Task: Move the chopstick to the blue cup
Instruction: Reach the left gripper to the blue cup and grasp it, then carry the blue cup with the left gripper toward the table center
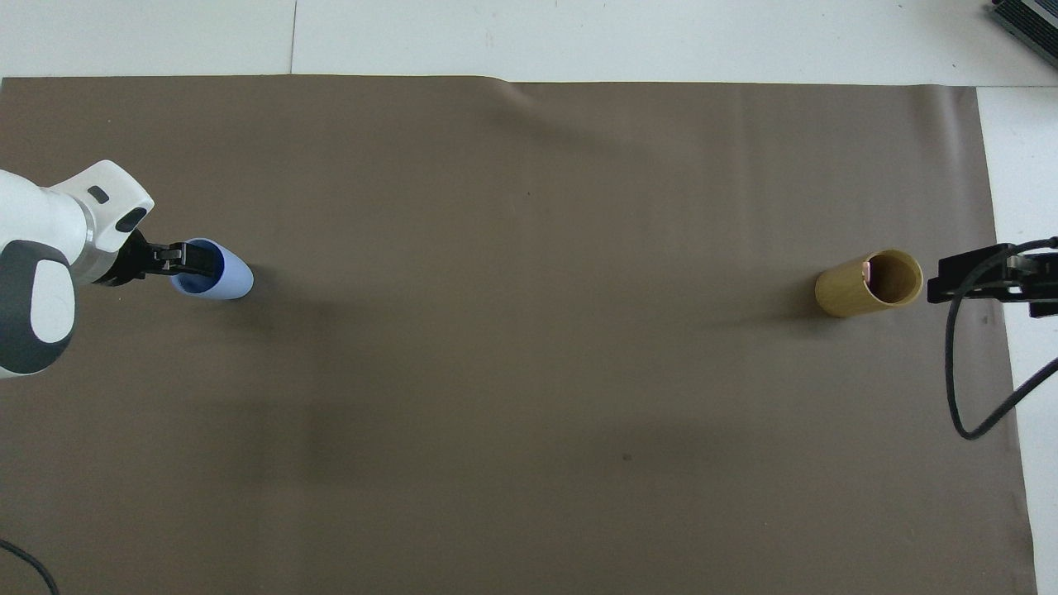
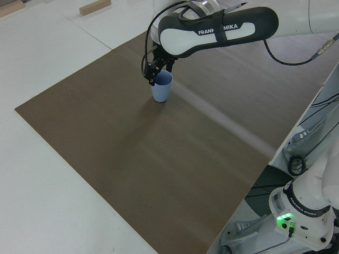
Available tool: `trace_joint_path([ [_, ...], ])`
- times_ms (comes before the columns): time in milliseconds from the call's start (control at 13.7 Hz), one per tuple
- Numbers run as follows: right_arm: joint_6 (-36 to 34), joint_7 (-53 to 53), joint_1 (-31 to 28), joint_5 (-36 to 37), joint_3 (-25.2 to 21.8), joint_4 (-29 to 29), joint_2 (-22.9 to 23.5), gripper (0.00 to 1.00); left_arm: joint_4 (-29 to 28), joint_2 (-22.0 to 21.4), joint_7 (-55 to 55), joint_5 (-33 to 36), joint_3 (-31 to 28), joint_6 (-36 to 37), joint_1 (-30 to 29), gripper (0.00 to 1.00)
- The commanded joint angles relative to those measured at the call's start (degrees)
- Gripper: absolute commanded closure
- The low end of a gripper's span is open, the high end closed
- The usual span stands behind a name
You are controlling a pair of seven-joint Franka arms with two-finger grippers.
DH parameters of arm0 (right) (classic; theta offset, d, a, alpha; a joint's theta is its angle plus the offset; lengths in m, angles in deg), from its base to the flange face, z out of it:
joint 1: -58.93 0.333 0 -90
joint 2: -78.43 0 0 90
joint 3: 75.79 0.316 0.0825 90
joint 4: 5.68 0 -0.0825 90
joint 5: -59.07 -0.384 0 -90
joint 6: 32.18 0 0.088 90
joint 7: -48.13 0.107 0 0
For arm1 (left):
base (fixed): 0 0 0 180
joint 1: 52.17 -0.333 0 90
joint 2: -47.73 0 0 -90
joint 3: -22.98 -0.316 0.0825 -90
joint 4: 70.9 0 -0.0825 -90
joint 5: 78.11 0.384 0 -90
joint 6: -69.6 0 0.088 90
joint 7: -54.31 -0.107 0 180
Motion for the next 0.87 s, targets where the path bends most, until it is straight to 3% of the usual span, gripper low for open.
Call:
trace_joint_path([
  [0, 0.1, -1.4, -0.7, -0.2, 0.4, -1.1, -1.1, 0.00, -1.4, 1.0, 0.0, 0.4, 0.1, -4.8, -1.1, 0.08],
  [146, 0.1, -1.4, -0.6, -0.2, 0.4, -1.2, -1.1, 0.00, -1.4, 1.3, 0.0, 0.4, 0.1, -5.8, -1.7, 0.24],
  [218, 0.1, -1.4, -0.7, -0.2, 0.4, -1.2, -1.1, 0.00, -1.6, 1.3, 0.1, 0.4, 0.1, -5.8, -1.7, 0.62],
  [291, 0.1, -1.4, -0.6, -0.2, 0.4, -1.2, -1.1, 0.00, -1.8, 1.2, 0.0, 0.4, 0.1, -5.3, -1.7, 0.82],
  [364, 0.1, -1.4, -0.6, -0.2, 0.4, -1.2, -1.1, 0.00, -1.6, 1.1, -0.3, 0.4, 0.1, -4.6, -1.7, 0.94],
  [510, 0.1, -1.4, -0.7, -0.2, 0.4, -1.1, -1.1, 0.00, -1.2, 1.1, -0.2, 0.4, 0.1, -3.0, -1.4, 1.00],
  [801, 0.1, -1.4, -0.7, -0.2, 0.4, -1.1, -1.1, 0.00, 0.2, -2.1, 0.1, 0.5, 0.6, 2.3, -0.7, 0.99],
])
